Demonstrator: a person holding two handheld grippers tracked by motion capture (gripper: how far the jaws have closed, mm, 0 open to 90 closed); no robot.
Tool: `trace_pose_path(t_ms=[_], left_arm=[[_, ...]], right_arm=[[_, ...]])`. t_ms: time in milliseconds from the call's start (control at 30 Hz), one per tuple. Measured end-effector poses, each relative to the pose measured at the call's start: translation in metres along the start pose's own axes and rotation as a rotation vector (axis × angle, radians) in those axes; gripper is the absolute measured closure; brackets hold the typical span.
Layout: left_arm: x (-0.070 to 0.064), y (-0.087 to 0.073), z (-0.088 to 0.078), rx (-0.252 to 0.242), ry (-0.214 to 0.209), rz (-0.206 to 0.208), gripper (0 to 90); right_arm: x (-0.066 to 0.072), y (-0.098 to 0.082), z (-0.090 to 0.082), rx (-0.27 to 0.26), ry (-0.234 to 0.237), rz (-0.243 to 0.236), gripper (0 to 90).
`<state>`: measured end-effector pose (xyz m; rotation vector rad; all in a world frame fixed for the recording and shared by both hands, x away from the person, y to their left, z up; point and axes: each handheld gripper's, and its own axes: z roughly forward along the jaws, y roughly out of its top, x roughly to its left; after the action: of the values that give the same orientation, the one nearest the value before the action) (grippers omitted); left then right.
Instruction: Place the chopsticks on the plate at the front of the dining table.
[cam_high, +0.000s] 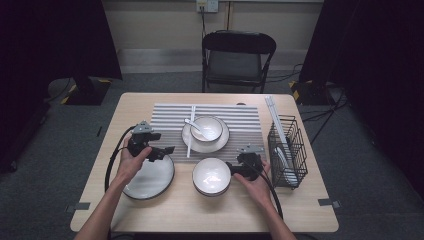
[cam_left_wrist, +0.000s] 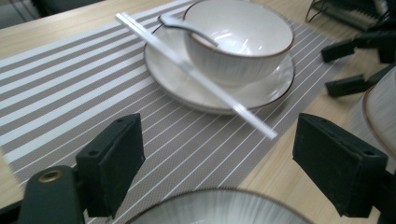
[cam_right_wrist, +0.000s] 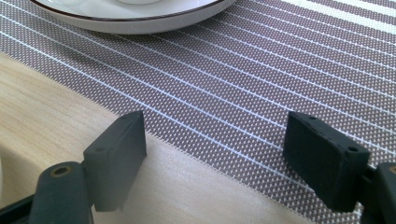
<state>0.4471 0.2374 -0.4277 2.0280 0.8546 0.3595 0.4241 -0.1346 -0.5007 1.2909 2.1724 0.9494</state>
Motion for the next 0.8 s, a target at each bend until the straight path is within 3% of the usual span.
trace_pose_path(t_ms=[100, 233, 367, 500, 800], left_arm=[[0.004, -0.003, -0.007, 0.013, 0.01, 0.002, 16.0], [0.009, -0.005, -0.016, -0.006, 0.036, -0.009, 16.2], [0.016, -0.01, -0.023, -0.007, 0.031, -0.005, 16.2], [0.024, -0.016, -0.03, -0.026, 0.059, -0.041, 16.1], [0.041, -0.027, -0.041, -0.022, 0.098, -0.067, 16.3]], right_arm=[[0.0, 0.0, 0.0, 0.0, 0.0, 0.0, 20.5], [0.0, 0.0, 0.0, 0.0, 0.0, 0.0, 20.6], [0.0, 0.0, 0.0, 0.0, 0.0, 0.0, 20.5], [0.0, 0.0, 0.0, 0.0, 0.0, 0.0, 20.6], [0.0, 0.0, 0.0, 0.0, 0.0, 0.0, 20.6]])
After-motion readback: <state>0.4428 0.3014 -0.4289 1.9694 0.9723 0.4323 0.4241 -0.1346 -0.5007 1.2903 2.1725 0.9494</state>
